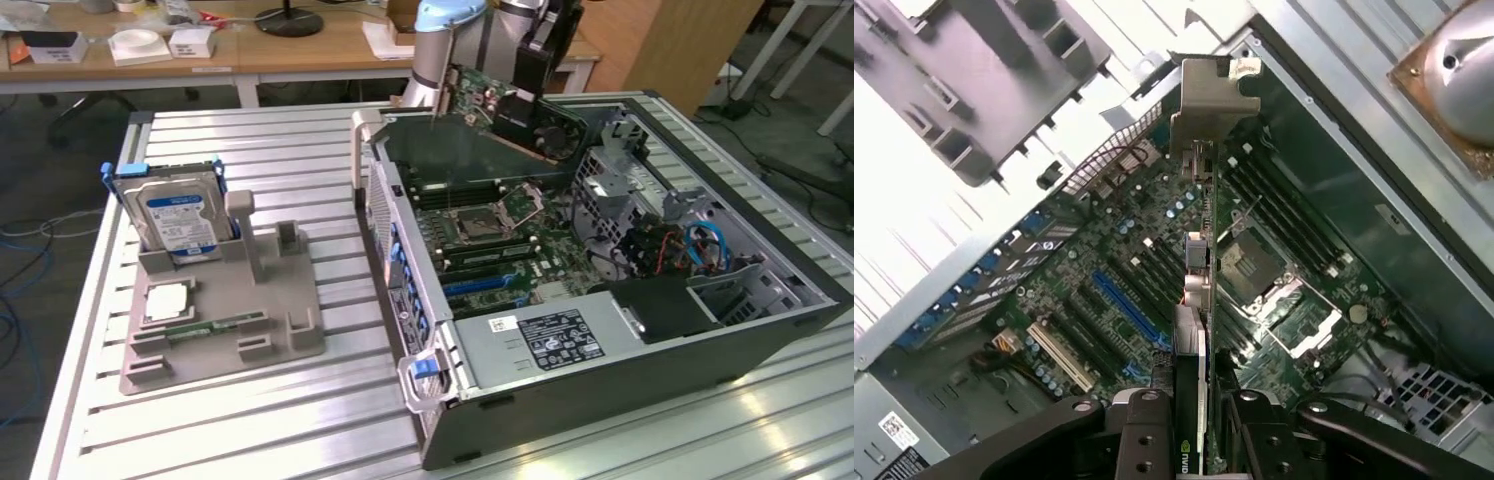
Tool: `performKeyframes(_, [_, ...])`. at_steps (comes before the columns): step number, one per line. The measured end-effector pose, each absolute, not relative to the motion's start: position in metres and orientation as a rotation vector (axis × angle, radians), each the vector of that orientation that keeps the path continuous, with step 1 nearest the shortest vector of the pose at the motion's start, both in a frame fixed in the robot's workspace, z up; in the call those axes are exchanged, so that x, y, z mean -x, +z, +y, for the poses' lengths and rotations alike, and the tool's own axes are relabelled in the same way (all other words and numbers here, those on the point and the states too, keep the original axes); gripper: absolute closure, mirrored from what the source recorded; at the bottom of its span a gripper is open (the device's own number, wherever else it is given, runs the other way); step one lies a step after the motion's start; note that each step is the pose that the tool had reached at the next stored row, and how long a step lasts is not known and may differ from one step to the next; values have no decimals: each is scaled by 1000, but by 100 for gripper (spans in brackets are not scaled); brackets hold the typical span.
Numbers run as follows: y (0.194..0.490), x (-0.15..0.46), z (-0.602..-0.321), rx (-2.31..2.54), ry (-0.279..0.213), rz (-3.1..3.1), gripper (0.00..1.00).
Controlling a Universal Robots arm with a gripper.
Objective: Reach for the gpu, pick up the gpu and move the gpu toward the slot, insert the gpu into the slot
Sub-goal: 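Insert the gpu into the slot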
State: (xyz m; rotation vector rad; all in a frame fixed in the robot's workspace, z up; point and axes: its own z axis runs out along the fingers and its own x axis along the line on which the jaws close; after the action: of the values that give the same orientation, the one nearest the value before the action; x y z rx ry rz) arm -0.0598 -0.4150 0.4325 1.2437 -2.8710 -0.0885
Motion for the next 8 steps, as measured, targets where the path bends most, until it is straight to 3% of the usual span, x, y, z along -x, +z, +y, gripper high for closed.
performKeyframes(8, [428,59,-415,-1375,-87,-2808,74])
